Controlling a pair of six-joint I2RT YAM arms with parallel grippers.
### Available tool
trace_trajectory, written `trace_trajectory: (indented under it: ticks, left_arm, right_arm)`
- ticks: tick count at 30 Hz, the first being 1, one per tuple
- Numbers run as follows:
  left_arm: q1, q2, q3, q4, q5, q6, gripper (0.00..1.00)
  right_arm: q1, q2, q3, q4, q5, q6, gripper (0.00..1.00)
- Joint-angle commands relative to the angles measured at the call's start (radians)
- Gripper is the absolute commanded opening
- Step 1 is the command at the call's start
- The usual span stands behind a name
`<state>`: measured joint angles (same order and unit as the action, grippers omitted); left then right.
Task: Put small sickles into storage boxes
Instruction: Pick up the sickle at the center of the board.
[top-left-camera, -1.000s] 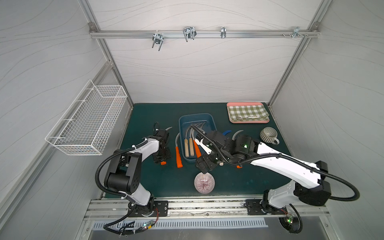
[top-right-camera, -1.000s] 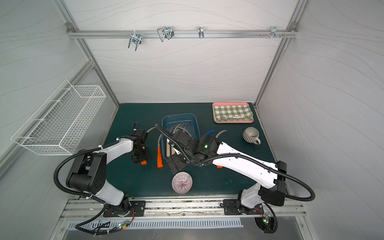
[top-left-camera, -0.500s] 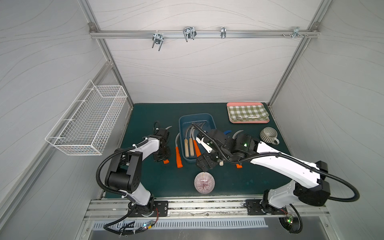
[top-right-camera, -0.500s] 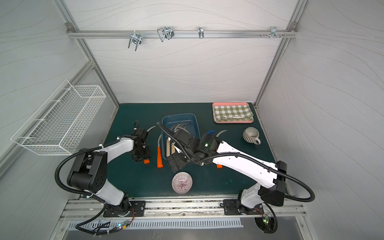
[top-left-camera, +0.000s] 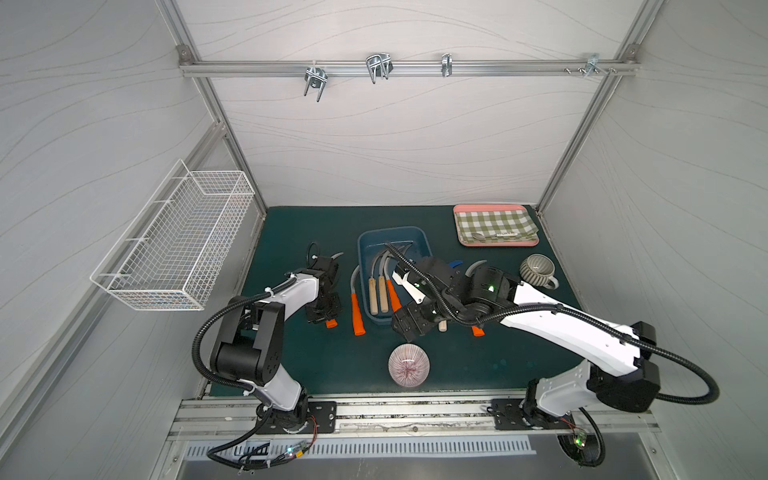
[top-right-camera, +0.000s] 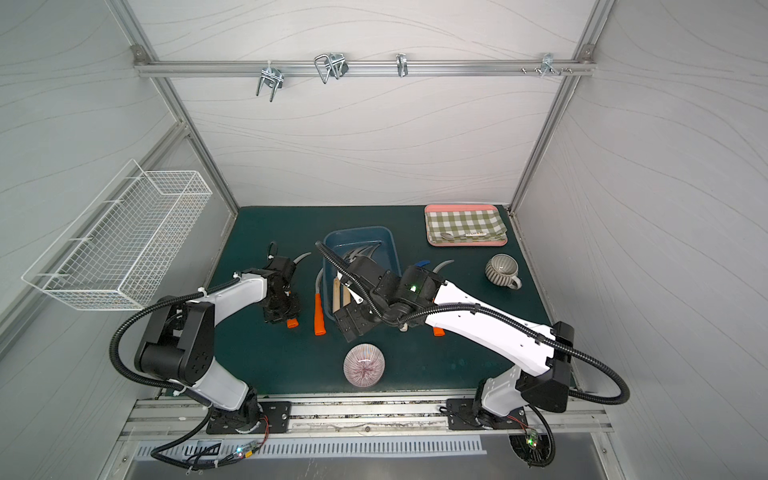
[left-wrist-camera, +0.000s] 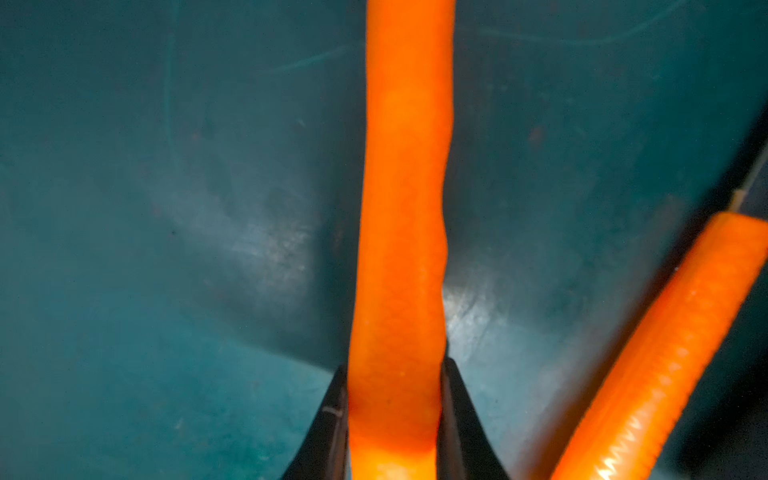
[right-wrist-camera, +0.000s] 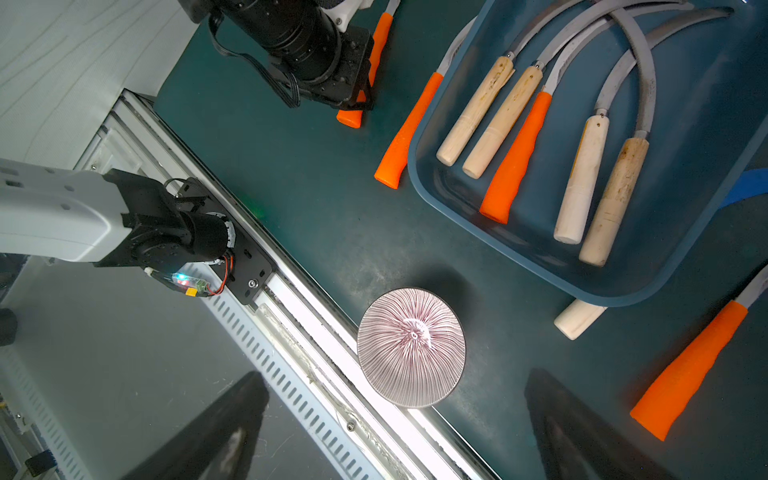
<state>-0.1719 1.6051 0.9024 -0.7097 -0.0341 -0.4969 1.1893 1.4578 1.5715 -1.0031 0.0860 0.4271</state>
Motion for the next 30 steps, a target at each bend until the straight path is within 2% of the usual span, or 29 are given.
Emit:
trace_trajectory:
  ticks: [1, 17, 30]
  left_arm:
    - [0.005, -0.033, 0.058, -0.047, -0.008, 0.009, 0.07]
    - [-0.003, -0.092, 0.128, -0.117, 0.011, 0.007, 0.07]
    - [-0.069, -0.161, 0.188, -0.214, -0.006, -0.028, 0.07]
  right_arm:
    - [-0.005, 0.004, -0.006, 0.006, -0.011, 0.009, 0.99]
    - [-0.014, -0.002, -0.022, 0.02, -0.018, 0.019, 0.99]
    - [-0.033, -0.016, -0.038, 0.032, -0.024, 0.035, 0.99]
